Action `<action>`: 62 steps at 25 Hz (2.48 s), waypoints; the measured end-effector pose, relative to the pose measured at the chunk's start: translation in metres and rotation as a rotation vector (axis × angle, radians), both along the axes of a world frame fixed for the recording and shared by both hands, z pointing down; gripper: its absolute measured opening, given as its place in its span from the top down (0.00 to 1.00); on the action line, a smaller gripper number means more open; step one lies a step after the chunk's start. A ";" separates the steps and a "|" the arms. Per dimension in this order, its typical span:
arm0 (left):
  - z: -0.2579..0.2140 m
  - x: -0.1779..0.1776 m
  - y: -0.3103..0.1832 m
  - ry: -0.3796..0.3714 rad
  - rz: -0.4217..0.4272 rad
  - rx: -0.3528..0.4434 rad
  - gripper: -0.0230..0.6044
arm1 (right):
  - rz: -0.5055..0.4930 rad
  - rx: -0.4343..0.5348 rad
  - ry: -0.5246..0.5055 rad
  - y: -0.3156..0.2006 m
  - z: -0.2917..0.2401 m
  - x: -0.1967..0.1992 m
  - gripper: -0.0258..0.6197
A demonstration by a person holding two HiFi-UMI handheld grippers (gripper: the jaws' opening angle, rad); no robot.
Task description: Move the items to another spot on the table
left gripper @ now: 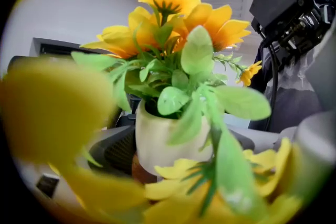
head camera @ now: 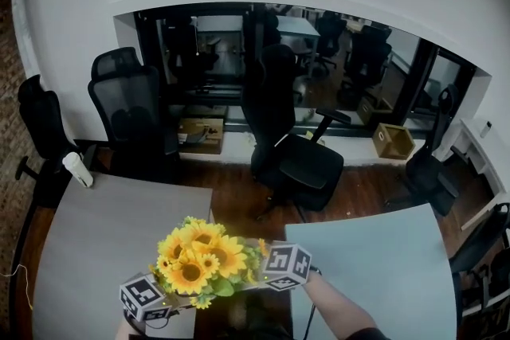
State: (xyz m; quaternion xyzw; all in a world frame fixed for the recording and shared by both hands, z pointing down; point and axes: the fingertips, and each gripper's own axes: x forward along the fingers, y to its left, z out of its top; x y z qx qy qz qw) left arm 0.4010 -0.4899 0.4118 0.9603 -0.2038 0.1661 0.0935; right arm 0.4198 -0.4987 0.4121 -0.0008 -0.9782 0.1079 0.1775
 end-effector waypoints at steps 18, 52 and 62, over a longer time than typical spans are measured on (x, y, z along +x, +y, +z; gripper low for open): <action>0.011 -0.033 -0.130 -0.161 -0.400 -0.042 0.19 | -0.431 0.049 -0.055 -0.139 0.008 -0.042 0.22; 0.058 -0.307 -0.207 -0.134 -0.879 -0.034 0.19 | -0.922 0.166 0.141 -0.216 0.058 -0.328 0.22; 0.109 -0.335 -0.255 -0.308 -0.981 -0.133 0.19 | -1.031 0.212 0.163 -0.269 0.103 -0.356 0.22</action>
